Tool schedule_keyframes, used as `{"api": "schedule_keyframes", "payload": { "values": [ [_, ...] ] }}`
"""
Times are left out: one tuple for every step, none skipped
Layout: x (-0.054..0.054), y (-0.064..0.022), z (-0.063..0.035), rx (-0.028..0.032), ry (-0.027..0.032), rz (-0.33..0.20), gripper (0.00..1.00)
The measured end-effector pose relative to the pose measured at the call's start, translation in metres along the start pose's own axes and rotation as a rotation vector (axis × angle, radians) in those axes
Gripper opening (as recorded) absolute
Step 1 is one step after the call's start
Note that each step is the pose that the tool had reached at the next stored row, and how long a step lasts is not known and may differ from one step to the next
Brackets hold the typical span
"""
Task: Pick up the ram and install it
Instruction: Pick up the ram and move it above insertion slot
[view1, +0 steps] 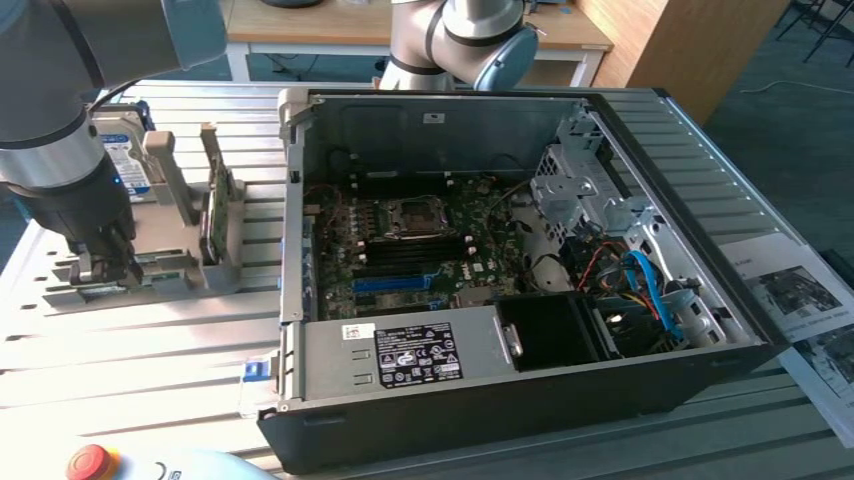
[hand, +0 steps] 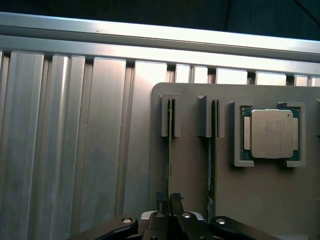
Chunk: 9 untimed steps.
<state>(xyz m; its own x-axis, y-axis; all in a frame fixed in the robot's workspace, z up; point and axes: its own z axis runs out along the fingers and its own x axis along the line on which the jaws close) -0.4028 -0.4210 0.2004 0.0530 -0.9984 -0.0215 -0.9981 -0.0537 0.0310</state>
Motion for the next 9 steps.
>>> {"api": "schedule_keyframes", "payload": {
  "values": [
    [0.0000, 0.0000, 0.0000, 0.0000, 0.0000, 0.000, 0.12],
    [0.0000, 0.0000, 0.0000, 0.0000, 0.0000, 0.000, 0.12],
    [0.0000, 0.0000, 0.0000, 0.0000, 0.0000, 0.000, 0.12],
    [0.0000, 0.0000, -0.0003, 0.0000, 0.0000, 0.000, 0.12],
    [0.0000, 0.0000, -0.0010, -0.0001, 0.0000, 0.000, 0.12],
    [0.0000, 0.0001, -0.0022, -0.0001, 0.0001, 0.000, 0.12],
    [-0.0001, 0.0001, -0.0038, 0.0001, 0.0000, 0.000, 0.12],
    [-0.0001, 0.0002, -0.0057, 0.0000, 0.0000, 0.000, 0.12],
    [-0.0002, 0.0003, -0.0078, 0.0000, 0.0001, 0.000, 0.12]
  ]
}}
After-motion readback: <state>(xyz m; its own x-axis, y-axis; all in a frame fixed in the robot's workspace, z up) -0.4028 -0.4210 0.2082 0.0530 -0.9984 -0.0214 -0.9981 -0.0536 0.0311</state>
